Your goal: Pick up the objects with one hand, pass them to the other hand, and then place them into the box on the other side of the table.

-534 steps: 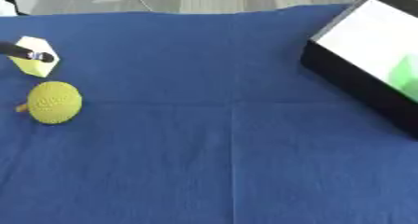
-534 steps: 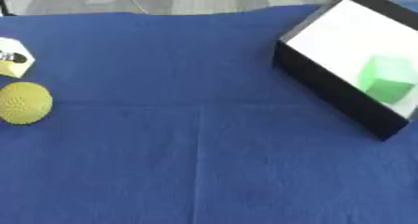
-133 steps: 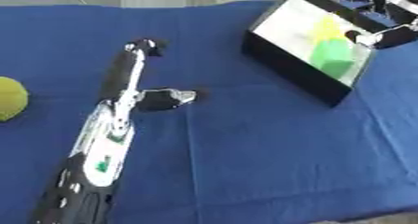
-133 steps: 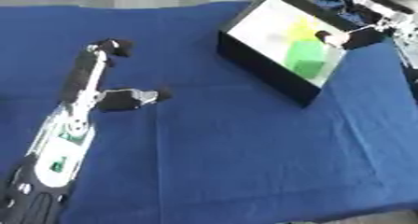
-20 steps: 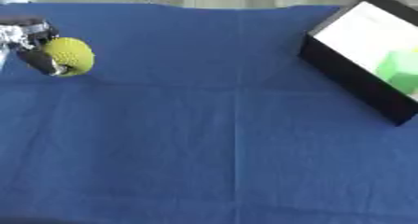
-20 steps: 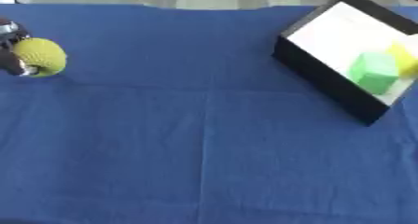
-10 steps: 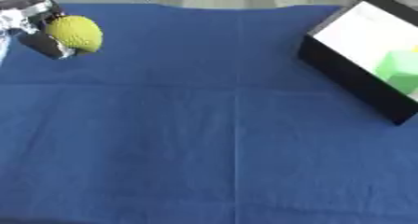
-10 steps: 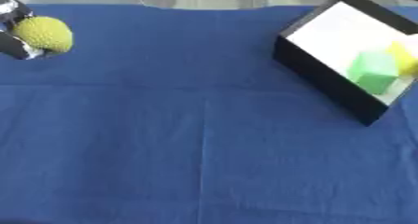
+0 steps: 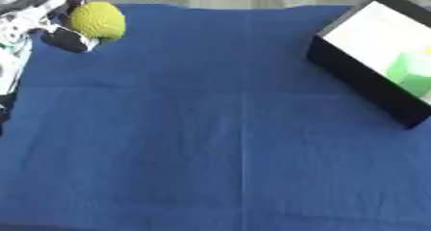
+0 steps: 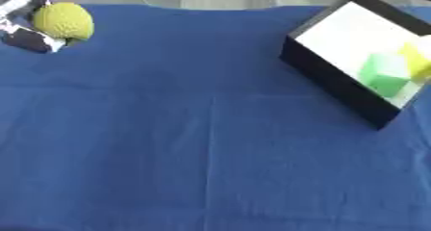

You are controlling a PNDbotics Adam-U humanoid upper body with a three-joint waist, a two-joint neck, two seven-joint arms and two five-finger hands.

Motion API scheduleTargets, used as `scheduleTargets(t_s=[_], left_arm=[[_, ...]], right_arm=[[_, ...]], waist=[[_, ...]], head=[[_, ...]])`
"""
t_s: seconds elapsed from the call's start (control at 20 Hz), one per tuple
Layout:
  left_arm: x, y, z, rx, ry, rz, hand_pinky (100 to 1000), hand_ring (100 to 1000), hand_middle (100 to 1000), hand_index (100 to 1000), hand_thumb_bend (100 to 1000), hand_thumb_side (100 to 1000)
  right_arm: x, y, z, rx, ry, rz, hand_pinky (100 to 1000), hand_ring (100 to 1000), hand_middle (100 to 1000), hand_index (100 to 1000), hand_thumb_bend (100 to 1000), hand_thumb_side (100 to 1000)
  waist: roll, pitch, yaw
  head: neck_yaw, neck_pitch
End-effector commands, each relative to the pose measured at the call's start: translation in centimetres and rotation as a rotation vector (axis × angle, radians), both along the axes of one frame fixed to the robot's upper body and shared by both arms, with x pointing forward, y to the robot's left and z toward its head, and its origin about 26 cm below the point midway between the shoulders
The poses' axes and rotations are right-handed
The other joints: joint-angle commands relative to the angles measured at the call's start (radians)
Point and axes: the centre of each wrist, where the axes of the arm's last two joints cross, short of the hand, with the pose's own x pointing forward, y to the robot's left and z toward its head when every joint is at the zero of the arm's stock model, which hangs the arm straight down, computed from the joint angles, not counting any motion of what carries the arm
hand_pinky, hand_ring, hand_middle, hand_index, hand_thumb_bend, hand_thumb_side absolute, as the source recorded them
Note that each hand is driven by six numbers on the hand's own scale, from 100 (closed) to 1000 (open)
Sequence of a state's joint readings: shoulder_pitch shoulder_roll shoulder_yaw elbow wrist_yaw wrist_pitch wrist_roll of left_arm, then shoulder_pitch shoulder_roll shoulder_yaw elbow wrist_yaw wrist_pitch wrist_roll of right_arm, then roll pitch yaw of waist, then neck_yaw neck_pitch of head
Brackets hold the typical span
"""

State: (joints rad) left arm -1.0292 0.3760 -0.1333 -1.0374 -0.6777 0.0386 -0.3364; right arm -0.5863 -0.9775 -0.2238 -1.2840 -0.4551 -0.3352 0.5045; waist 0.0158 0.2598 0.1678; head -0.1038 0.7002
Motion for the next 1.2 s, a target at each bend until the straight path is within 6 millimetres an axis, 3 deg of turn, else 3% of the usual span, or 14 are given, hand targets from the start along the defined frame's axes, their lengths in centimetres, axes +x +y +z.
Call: scheduleTargets(t_s=[0.05, 0.65, 1.2], left_arm=[[-0.4, -1.5, 0.6, -0.064, -0.06, -0.035, 572, 566, 457, 497, 157, 100], [-2.4, -7.6, -2.2, -0.184, -0.1, -0.199, 570, 559, 453, 493, 101, 100], [-3.4, -11.2, -4.5, -0.212, -0.149, -0.251, 569, 559, 454, 493, 100, 100]], right_arm=[[0.2, 1.3, 2.0, -0.061, -0.027, 0.027, 879, 1000, 912, 909, 100, 311], [3.2, 4.5, 0.9, -0.226, 0.018, 0.042, 881, 1000, 900, 899, 100, 304], [5.5, 6.6, -0.5, -0.311, 0.06, 0.095, 881, 1000, 901, 901, 100, 310]], waist=[[-0.01, -0.049, 0.0], [-0.026, -0.051, 0.002], [-0.033, -0.052, 0.008]], head=[[-0.005, -0.013], [-0.018, -0.025], [-0.036, -0.01]])
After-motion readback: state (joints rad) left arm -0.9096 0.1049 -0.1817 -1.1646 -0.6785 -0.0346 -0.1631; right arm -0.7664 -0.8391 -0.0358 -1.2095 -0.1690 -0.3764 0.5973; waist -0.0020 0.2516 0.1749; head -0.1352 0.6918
